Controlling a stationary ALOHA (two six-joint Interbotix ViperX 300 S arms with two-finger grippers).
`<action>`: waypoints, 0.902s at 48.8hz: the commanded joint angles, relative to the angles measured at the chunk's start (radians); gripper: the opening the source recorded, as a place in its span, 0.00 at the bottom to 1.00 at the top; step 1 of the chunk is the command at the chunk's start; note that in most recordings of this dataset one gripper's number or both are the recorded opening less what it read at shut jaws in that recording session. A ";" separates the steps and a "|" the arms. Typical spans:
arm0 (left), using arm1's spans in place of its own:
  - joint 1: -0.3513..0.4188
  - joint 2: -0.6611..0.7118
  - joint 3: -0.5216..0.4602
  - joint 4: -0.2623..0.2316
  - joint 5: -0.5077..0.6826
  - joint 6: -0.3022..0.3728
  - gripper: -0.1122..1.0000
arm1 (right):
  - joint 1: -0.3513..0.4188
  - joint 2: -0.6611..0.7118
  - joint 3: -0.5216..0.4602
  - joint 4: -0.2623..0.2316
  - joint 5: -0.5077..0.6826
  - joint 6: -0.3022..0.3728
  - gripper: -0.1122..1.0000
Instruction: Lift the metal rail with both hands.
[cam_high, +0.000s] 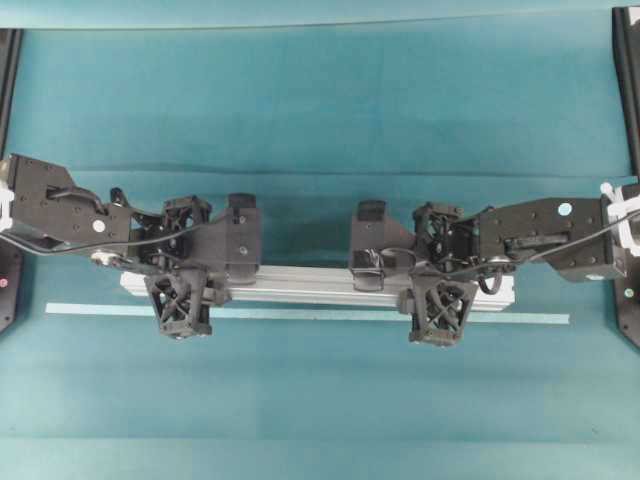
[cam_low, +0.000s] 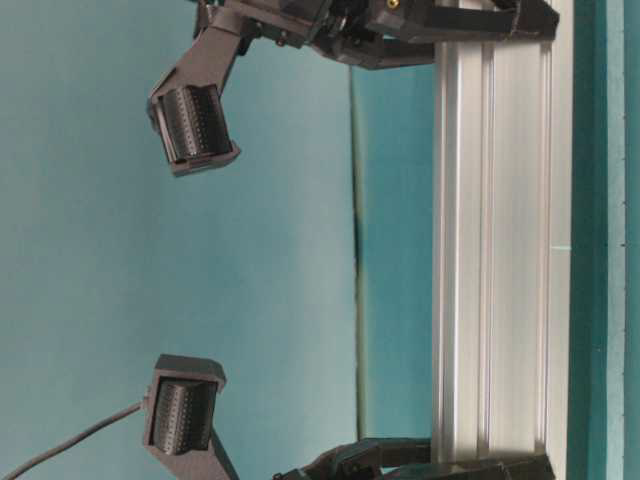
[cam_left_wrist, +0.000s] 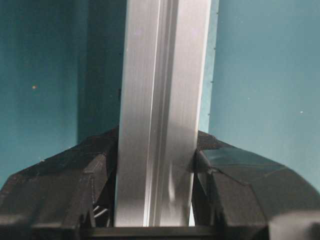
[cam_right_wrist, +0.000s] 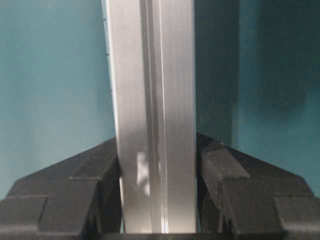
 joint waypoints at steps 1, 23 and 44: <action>0.006 -0.009 -0.006 0.000 -0.003 -0.014 0.42 | 0.014 0.005 0.011 0.006 -0.003 0.002 0.45; -0.017 0.006 0.000 0.000 -0.023 -0.055 0.42 | 0.018 0.028 0.017 0.006 -0.040 0.002 0.45; -0.017 0.031 0.009 0.000 -0.069 -0.067 0.42 | 0.009 0.044 0.018 0.006 -0.055 -0.002 0.45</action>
